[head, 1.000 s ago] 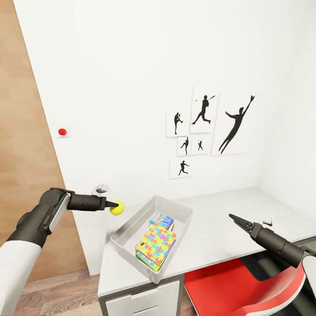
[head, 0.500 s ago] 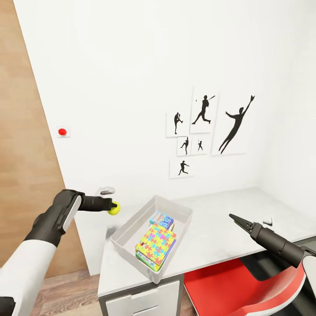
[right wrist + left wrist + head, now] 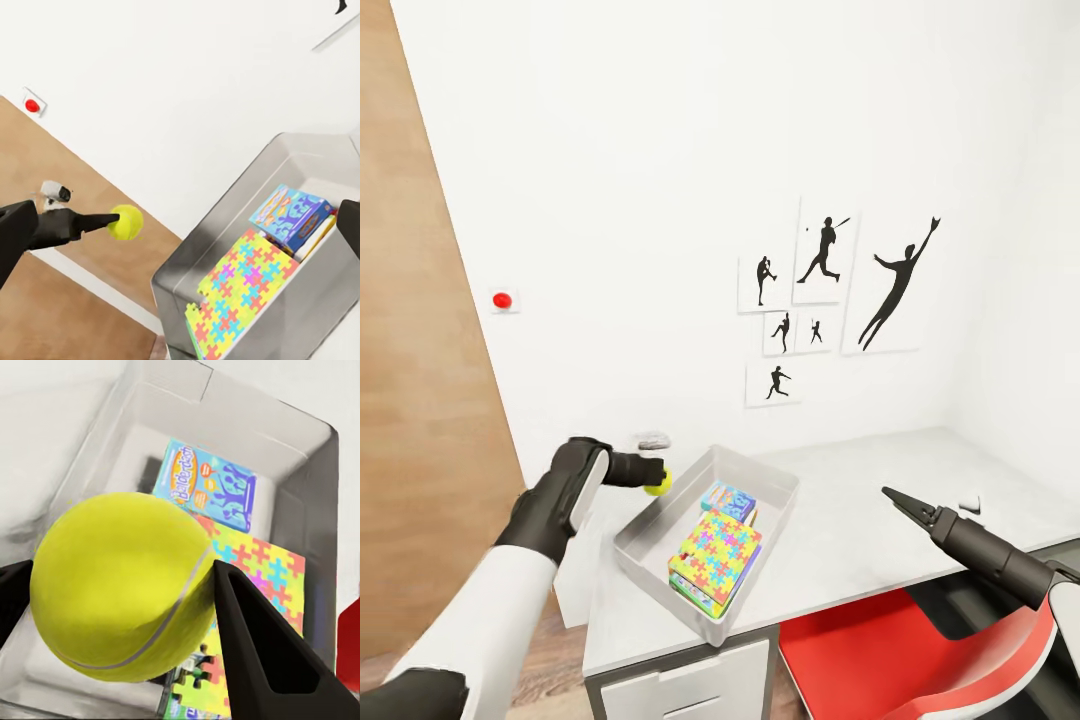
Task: Put all the toys in the child's room - the three board games (two on the bed and one on the table), the two jigsaw puzzles on the table, and the tennis ball on the table - inside the toy box on the table in the child's room.
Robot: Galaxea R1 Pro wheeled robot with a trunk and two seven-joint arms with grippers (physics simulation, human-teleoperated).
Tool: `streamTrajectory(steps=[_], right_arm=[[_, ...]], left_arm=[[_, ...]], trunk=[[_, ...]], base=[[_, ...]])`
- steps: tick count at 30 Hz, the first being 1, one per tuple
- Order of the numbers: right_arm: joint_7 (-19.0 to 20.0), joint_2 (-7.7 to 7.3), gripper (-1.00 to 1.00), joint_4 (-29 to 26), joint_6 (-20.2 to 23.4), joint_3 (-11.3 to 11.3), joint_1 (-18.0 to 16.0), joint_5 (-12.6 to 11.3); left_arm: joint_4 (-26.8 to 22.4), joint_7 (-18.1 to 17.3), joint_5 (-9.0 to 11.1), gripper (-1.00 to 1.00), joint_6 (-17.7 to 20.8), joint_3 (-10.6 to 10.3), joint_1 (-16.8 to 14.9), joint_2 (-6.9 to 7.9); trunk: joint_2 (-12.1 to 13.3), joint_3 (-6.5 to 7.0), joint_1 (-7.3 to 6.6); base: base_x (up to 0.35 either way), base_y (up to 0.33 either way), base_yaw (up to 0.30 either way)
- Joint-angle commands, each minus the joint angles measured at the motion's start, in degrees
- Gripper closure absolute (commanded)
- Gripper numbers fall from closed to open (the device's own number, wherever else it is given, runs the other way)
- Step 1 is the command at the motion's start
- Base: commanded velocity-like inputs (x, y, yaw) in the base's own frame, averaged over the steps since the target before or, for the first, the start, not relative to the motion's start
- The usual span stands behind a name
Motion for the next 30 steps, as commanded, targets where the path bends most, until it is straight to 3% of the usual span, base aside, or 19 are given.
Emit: streamTrajectory(steps=[1, 4, 10, 22, 30], right_arm=[[0.15, 0.00, -1.00, -0.06, 0.29, -0.06, -0.03, 0.00], [0.20, 0.00, -1.00, -0.14, 0.30, -0.08, -0.03, -0.01], [1.17, 0.00, -1.00, -0.15, 0.27, -0.07, -0.03, 0.07], [1.41, 0.00, -1.00, 0.12, 0.22, -0.06, -0.03, 0.08], [1.45, 0.00, -1.00, 0.17, 0.22, -0.06, -0.03, 0.08]], left_arm=[[1.47, 1.96, 0.22, 1.00, -0.23, -0.01, -0.04, -0.97], [4.94, 4.41, 0.12, 1.00, -2.59, -0.02, -0.09, -2.32], [10.80, 5.57, 0.00, 1.00, -4.86, -0.09, -0.11, -2.90], [14.46, 5.75, -0.20, 1.00, -5.06, -0.36, -0.11, -2.92], [15.16, 7.11, -2.13, 1.00, -5.16, -0.34, -0.11, -2.76]], trunk=[[-0.05, -0.02, 0.02], [-0.05, -0.02, 0.02], [-0.05, -0.02, 0.02], [-0.05, -0.02, 0.02], [-0.05, -0.02, 0.02]], base=[[0.000, 0.000, 0.000], [0.000, 0.000, 0.000], [0.000, 0.000, 0.000], [0.000, 0.000, 0.000], [0.000, 0.000, 0.000]])
